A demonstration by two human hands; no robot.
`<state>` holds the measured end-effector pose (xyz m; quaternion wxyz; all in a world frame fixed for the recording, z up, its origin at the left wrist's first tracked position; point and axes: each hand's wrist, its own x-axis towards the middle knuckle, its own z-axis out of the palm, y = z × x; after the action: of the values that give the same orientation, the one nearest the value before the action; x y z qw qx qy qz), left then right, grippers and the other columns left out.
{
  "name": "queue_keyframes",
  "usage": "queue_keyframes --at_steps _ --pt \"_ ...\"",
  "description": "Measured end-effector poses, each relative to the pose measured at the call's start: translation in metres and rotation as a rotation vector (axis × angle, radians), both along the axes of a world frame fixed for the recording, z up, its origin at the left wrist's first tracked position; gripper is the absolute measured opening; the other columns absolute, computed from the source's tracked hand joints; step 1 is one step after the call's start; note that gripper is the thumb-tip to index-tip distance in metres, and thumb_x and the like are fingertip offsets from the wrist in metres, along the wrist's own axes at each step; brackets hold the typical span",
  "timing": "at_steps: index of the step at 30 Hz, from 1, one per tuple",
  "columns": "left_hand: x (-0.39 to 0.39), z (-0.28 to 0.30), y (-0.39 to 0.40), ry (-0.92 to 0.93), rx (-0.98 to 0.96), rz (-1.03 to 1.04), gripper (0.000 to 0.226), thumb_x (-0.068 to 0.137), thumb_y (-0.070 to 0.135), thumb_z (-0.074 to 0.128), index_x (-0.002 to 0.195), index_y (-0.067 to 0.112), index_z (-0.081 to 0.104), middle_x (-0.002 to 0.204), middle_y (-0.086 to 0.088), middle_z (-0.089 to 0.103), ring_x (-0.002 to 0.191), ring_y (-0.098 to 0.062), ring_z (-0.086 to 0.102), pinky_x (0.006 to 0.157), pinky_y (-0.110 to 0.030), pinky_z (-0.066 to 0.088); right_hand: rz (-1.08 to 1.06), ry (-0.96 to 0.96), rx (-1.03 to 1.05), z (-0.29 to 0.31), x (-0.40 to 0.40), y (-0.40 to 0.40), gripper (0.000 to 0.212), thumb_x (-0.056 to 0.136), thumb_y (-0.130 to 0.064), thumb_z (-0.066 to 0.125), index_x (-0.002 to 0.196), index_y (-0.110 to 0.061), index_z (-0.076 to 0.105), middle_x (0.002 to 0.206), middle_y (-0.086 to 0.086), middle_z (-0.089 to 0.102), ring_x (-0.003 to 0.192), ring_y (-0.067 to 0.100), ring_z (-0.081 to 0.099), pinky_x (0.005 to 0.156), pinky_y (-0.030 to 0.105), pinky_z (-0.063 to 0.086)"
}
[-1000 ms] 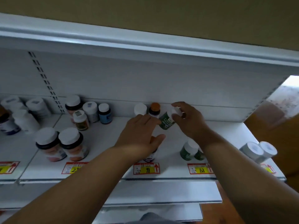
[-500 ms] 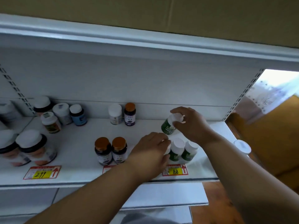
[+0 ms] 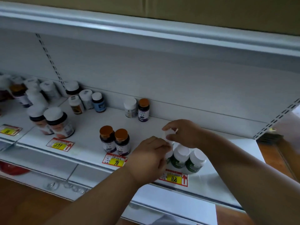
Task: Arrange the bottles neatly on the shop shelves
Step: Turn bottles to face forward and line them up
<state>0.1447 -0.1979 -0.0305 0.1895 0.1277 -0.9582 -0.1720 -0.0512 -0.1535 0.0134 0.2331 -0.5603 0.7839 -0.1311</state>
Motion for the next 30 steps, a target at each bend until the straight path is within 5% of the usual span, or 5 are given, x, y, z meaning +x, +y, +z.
queue_keyframes --at_steps 11,14,19,25,30 --pt "0.015 0.023 -0.009 0.043 -0.044 0.030 0.040 0.081 0.022 0.048 0.116 0.012 0.065 0.115 -0.004 0.063 0.104 -0.023 0.057 0.089 -0.036 0.051 0.017 0.083 -0.111 0.012 0.014 -0.022 0.041 0.088 -0.031 0.058 0.128 -0.034 0.054 0.126 -0.001 0.053 0.112 0.017 0.055 0.090 0.027 0.042" --pt "0.030 0.031 -0.033 0.085 -0.085 0.073 0.035 0.080 0.016 0.049 0.108 0.009 0.069 0.106 -0.007 0.064 0.096 -0.026 0.059 0.078 -0.039 0.053 -0.014 0.137 -0.215 0.023 0.025 -0.053 0.033 0.091 -0.026 0.054 0.124 -0.021 0.059 0.120 0.007 0.055 0.104 0.024 0.058 0.089 0.034 0.048" --pt "0.060 0.035 -0.084 0.128 -0.185 0.085 0.031 0.083 0.016 0.052 0.106 0.008 0.070 0.102 -0.007 0.065 0.090 -0.027 0.059 0.080 -0.037 0.050 -0.086 0.223 -0.143 0.009 0.039 -0.121 0.034 0.093 -0.027 0.051 0.126 -0.021 0.054 0.123 0.014 0.047 0.105 0.033 0.055 0.091 0.041 0.048" --pt "0.074 0.036 -0.128 -0.257 -0.256 0.005 0.059 0.084 0.059 0.052 0.130 0.023 0.052 0.116 0.000 0.057 0.103 -0.024 0.051 0.089 -0.038 0.041 -0.241 0.310 -0.175 -0.008 0.061 -0.151 0.030 0.085 -0.023 0.063 0.108 -0.010 0.048 0.115 0.017 0.042 0.094 0.037 0.056 0.082 0.042 0.050" --pt "0.070 0.035 -0.136 -0.452 -0.239 -0.048 0.054 0.087 0.057 0.050 0.130 0.027 0.038 0.118 0.000 0.055 0.103 -0.023 0.048 0.088 -0.035 0.037 -0.368 0.274 -0.163 -0.005 0.068 -0.150 0.037 0.088 -0.024 0.062 0.119 -0.009 0.048 0.120 0.016 0.041 0.096 0.035 0.058 0.085 0.041 0.051"
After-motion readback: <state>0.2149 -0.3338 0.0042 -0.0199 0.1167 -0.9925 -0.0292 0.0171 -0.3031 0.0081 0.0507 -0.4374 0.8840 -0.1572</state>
